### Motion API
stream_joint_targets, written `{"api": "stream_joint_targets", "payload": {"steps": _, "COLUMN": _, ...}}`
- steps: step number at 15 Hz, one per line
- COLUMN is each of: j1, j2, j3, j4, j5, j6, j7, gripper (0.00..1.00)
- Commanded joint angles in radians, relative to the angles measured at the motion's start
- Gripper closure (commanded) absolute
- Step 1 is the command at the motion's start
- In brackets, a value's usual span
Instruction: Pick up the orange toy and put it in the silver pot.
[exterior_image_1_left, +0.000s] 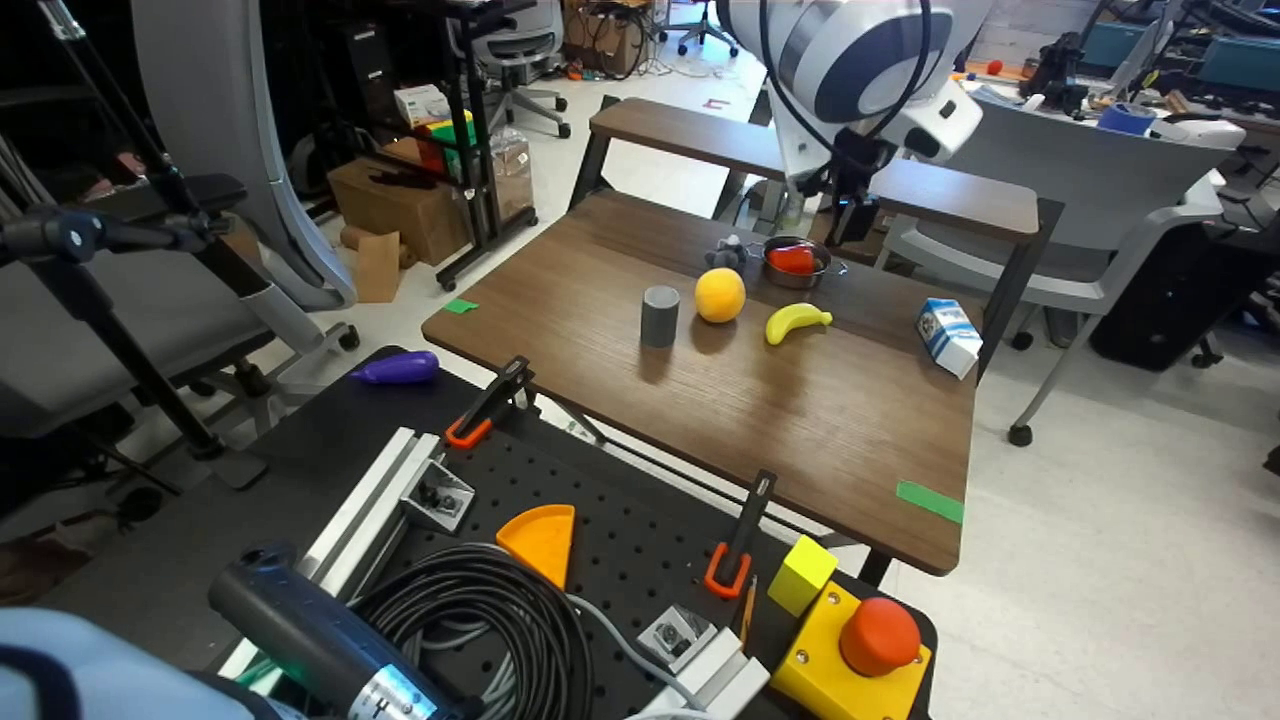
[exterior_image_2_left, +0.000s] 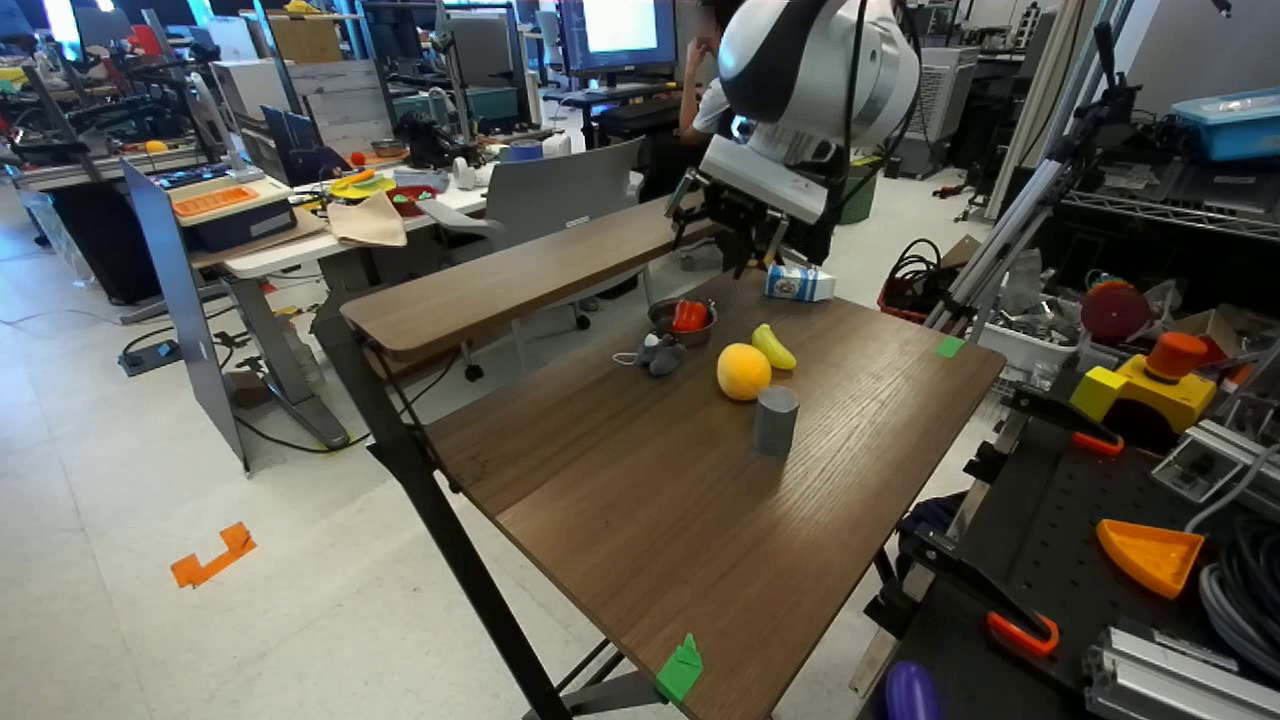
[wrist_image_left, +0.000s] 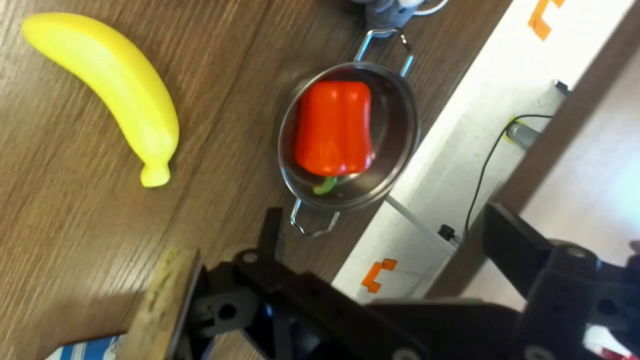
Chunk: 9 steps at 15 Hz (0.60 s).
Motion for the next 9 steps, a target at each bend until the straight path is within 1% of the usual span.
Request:
{"api": "stream_joint_targets", "payload": {"steps": 1, "j1": -0.022, "j2": -0.225, "j3": 0.009, "j4": -0.219, "j5": 0.019, "j6": 0.003, "j7": -0.056, "gripper": 0.0}}
{"api": "stream_joint_targets", "payload": {"steps": 2, "j1": -0.021, "j2": -0.274, "j3": -0.002, "j4": -0.264, "j5": 0.011, "j6": -0.012, "j7": -0.059, "gripper": 0.0}}
{"api": "stream_joint_targets", "payload": {"steps": 3, "j1": 0.0, "j2": -0.146, "j3": -0.009, "j4": -0.124, "j5": 0.005, "j6": -0.004, "j7": -0.022, "gripper": 0.0}}
{"api": "stream_joint_targets", "payload": {"steps": 4, "j1": -0.001, "j2": -0.181, "j3": -0.013, "j4": -0.155, "j5": 0.005, "j6": -0.007, "j7": -0.024, "gripper": 0.0}}
{"api": "stream_joint_targets", "payload": {"steps": 5, "j1": -0.001, "j2": -0.19, "j3": -0.013, "j4": -0.159, "j5": 0.005, "j6": -0.008, "j7": -0.023, "gripper": 0.0}}
{"api": "stream_joint_targets", "payload": {"steps": 9, "j1": 0.001, "j2": -0.159, "j3": -0.012, "j4": -0.147, "j5": 0.004, "j6": -0.007, "j7": -0.023, "gripper": 0.0}}
